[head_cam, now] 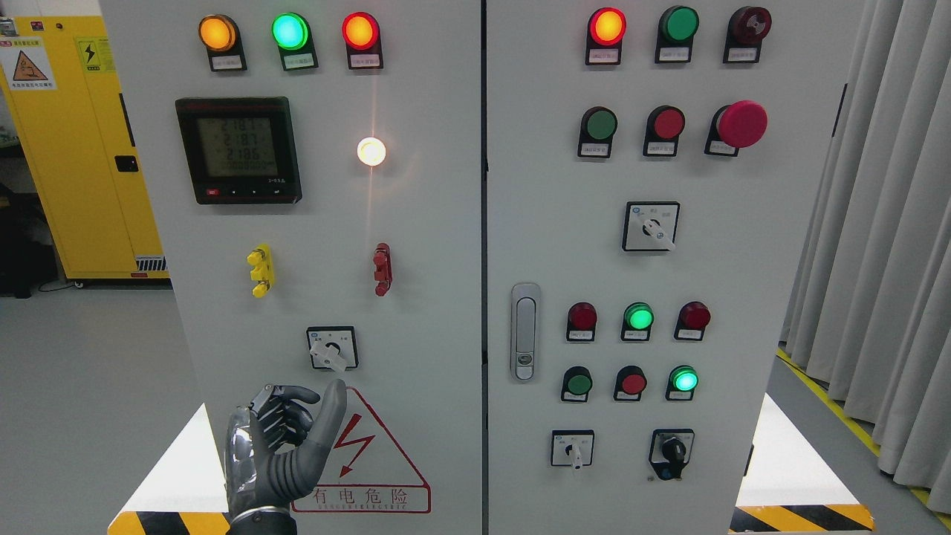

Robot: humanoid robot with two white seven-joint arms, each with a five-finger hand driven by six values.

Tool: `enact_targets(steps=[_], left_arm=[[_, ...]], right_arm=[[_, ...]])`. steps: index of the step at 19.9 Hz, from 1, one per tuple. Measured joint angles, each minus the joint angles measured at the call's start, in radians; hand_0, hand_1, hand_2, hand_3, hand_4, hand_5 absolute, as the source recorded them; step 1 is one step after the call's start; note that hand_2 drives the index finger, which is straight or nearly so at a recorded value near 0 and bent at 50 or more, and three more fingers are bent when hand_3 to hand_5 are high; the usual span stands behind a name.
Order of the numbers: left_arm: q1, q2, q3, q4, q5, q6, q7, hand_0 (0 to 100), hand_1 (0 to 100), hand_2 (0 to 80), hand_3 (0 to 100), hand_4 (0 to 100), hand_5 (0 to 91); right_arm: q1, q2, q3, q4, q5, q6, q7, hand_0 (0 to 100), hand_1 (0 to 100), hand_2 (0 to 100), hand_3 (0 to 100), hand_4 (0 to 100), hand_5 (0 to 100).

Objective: Turn on light switch 1

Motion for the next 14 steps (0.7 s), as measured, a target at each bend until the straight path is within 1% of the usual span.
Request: enact_targets(steps=[3, 4, 5, 6, 7, 8, 9, 10, 11, 12, 13, 14], left_arm=[[0.113, 0.011, 0.014, 0.011, 0.049, -0.153, 0.007, 0, 46, 62.9, 93, 91, 84.9], [0.154, 0.016, 0.019, 0.019, 0.064, -0.206, 0.009, 0, 46, 62.4, 94, 92, 84.1], [0.196, 0.022, 0.022, 0.032, 0.079, -0.259, -0.002, 0, 44, 60.7, 94, 93, 81.5], [0.231, 0.027, 0.026, 0.046, 0.098, -0.314, -0.019, 0, 43, 60.1, 91, 94, 81.0], [0.266, 0.035, 0.029, 0.065, 0.115, -0.361, -0.030, 0, 42, 58.5, 85, 94, 80.2], [0.296, 0.042, 0.033, 0.088, 0.133, -0.412, -0.046, 0, 42, 57.7, 85, 94, 80.3], [0.326, 0.051, 0.040, 0.117, 0.150, -0.453, -0.058, 0, 41, 56.5, 84, 93, 77.8], [0.352, 0.058, 0.047, 0.150, 0.173, -0.496, -0.081, 0, 41, 55.3, 82, 91, 76.0], [0.374, 0.064, 0.053, 0.186, 0.193, -0.534, -0.104, 0, 40, 53.1, 80, 88, 72.0], [0.392, 0.069, 0.059, 0.227, 0.209, -0.575, -0.128, 0, 39, 52.4, 78, 87, 70.9], [0.410, 0.075, 0.064, 0.275, 0.224, -0.614, -0.150, 0, 38, 46.0, 69, 80, 65.8], [0.424, 0.080, 0.069, 0.327, 0.237, -0.657, -0.168, 0, 37, 43.4, 64, 76, 62.6]], right_arm=[[0.000, 0.000, 0.000, 0.000, 0.000, 0.000, 0.000, 0, 50, 4, 0, 0, 0], [0.000, 0.000, 0.000, 0.000, 0.000, 0.000, 0.000, 0, 50, 4, 0, 0, 0], [0.000, 0.000, 0.000, 0.000, 0.000, 0.000, 0.000, 0, 50, 4, 0, 0, 0], [0.000, 0.000, 0.000, 0.000, 0.000, 0.000, 0.000, 0, 50, 4, 0, 0, 0], [0.000, 0.000, 0.000, 0.000, 0.000, 0.000, 0.000, 0, 50, 4, 0, 0, 0], [0.000, 0.000, 0.000, 0.000, 0.000, 0.000, 0.000, 0, 50, 4, 0, 0, 0], [0.000, 0.000, 0.000, 0.000, 0.000, 0.000, 0.000, 0, 50, 4, 0, 0, 0], [0.000, 0.000, 0.000, 0.000, 0.000, 0.000, 0.000, 0, 50, 4, 0, 0, 0], [0.000, 0.000, 0.000, 0.000, 0.000, 0.000, 0.000, 0, 50, 4, 0, 0, 0], [0.000, 0.000, 0.000, 0.000, 0.000, 0.000, 0.000, 0, 50, 4, 0, 0, 0], [0.000, 0.000, 0.000, 0.000, 0.000, 0.000, 0.000, 0, 50, 4, 0, 0, 0], [0.000, 0.000, 0.000, 0.000, 0.000, 0.000, 0.000, 0, 50, 4, 0, 0, 0]])
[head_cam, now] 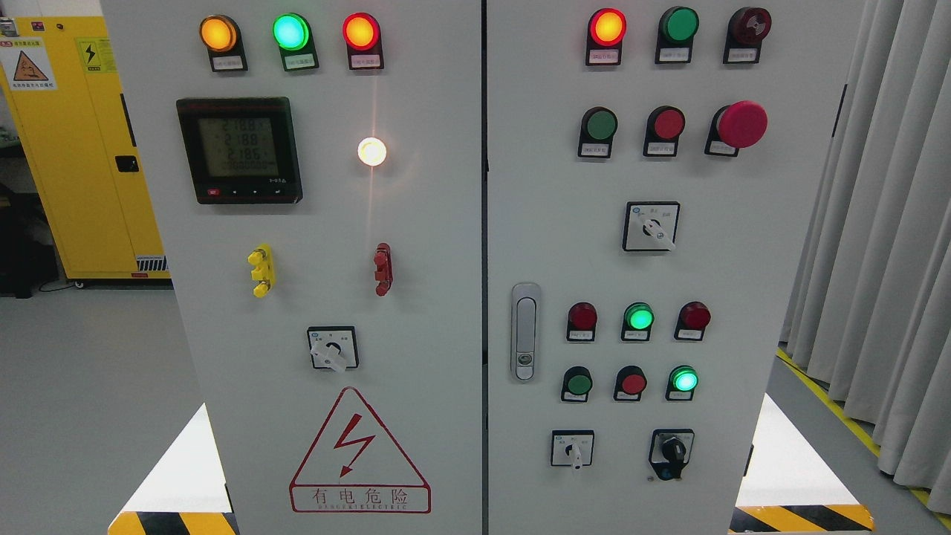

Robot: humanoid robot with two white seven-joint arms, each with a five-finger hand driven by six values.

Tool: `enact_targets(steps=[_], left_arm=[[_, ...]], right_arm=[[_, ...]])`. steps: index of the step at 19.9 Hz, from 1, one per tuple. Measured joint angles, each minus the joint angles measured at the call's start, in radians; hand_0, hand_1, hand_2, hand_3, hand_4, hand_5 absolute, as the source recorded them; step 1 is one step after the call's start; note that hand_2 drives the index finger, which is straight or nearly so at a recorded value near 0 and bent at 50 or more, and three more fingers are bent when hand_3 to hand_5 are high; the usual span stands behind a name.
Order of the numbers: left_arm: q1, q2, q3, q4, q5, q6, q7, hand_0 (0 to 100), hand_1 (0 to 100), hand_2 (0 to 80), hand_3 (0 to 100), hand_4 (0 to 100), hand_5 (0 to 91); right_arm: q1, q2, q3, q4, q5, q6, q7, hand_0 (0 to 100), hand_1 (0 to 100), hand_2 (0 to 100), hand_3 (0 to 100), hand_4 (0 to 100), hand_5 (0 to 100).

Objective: Turn on light switch 1

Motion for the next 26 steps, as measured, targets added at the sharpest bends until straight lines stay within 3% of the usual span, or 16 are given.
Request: enact_targets(steps=[6, 7, 9, 11, 13, 17, 23, 26], left_arm=[[0.045, 0.021, 0.010, 0.359, 0.039, -0.140, -0.108, 0, 37, 18.5, 32, 47, 21.0], [0.047, 0.024, 0.009, 0.422, 0.041, -0.143, -0.139, 0, 37, 10.5, 24, 39, 10.0], [0.048, 0.028, 0.006, 0.549, 0.043, -0.147, -0.188, 10, 36, 2.7, 13, 30, 0.0], [0.045, 0.032, 0.005, 0.669, 0.044, -0.110, -0.219, 14, 36, 0.0, 10, 25, 0.0], [0.037, 0.035, -0.005, 0.776, 0.044, -0.044, -0.236, 19, 35, 0.0, 1, 17, 0.0], [0.015, 0.040, -0.047, 0.957, 0.042, 0.110, -0.259, 20, 33, 0.0, 0, 0, 0.0], [-0.038, 0.045, -0.096, 1.154, 0.040, 0.282, -0.344, 22, 23, 0.0, 0, 0, 0.0], [-0.067, 0.046, -0.112, 1.220, 0.040, 0.329, -0.359, 21, 20, 0.0, 0, 0, 0.0]], right_arm=[[0.000, 0.000, 0.000, 0.000, 0.000, 0.000, 0.000, 0, 50, 4, 0, 0, 0], [0.000, 0.000, 0.000, 0.000, 0.000, 0.000, 0.000, 0, 50, 4, 0, 0, 0], [0.000, 0.000, 0.000, 0.000, 0.000, 0.000, 0.000, 0, 50, 4, 0, 0, 0], [0.000, 0.000, 0.000, 0.000, 0.000, 0.000, 0.000, 0, 50, 4, 0, 0, 0], [0.000, 0.000, 0.000, 0.000, 0.000, 0.000, 0.000, 0, 50, 4, 0, 0, 0], [0.000, 0.000, 0.000, 0.000, 0.000, 0.000, 0.000, 0, 50, 4, 0, 0, 0], [0.000, 0.000, 0.000, 0.000, 0.000, 0.000, 0.000, 0, 50, 4, 0, 0, 0], [0.000, 0.000, 0.000, 0.000, 0.000, 0.000, 0.000, 0, 50, 4, 0, 0, 0]])
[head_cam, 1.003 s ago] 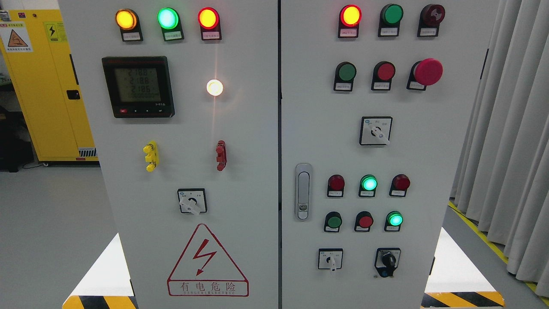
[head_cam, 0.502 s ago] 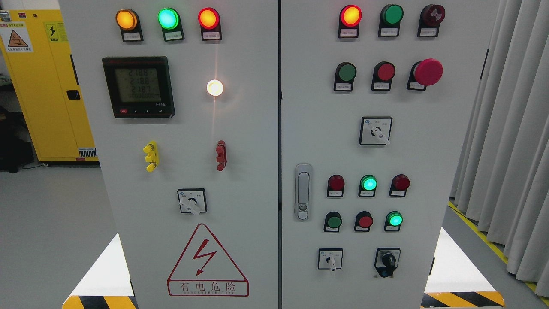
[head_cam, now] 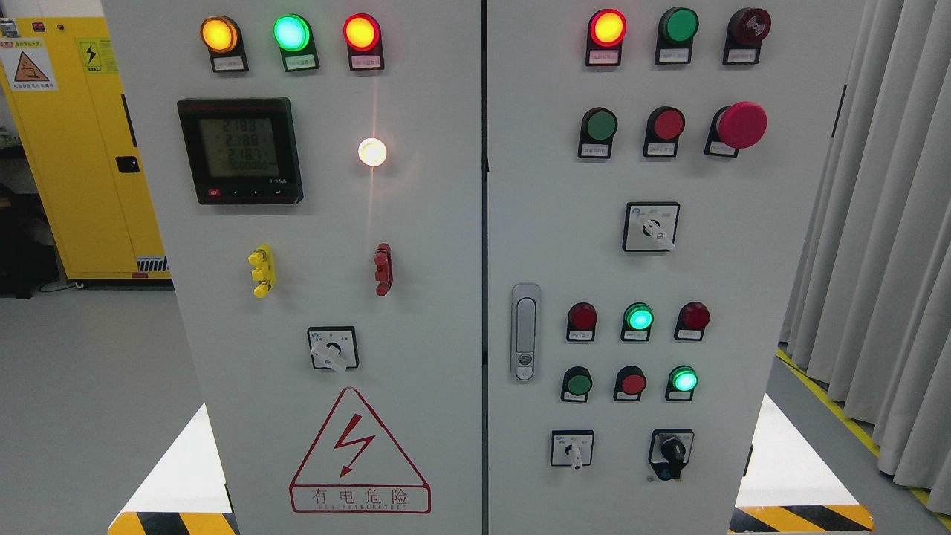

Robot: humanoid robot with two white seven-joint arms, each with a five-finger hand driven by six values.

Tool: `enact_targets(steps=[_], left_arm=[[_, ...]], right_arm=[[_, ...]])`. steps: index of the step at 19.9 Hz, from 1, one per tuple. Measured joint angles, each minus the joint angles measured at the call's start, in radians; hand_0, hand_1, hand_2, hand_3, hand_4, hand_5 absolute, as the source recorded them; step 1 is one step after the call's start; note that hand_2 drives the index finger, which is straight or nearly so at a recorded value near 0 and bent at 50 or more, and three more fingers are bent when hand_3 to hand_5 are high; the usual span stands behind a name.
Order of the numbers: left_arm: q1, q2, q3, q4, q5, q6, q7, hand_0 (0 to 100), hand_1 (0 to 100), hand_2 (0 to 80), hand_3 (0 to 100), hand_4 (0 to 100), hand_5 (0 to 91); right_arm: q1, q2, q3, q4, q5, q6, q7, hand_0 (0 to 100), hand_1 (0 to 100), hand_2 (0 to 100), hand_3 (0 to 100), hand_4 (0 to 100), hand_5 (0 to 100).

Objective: Turn on light switch 1

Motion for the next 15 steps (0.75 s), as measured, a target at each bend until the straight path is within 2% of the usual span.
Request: enact_targets(steps=[7, 15], left_arm=[[-0.062, 0.002, -0.025, 0.130, -0.003, 0.024, -0.006, 19, 18, 0.0, 0, 0, 0.0], [-0.086, -0.003, -0.041, 0.213, -0.003, 0.026, -0.007, 18, 17, 0.0, 0, 0, 0.0]], right_arm=[[0.000, 0.000, 0.000, 0.000, 0.000, 0.000, 0.000, 0, 50, 4, 0, 0, 0], [0.000, 0.000, 0.000, 0.000, 0.000, 0.000, 0.000, 0, 50, 4, 0, 0, 0]])
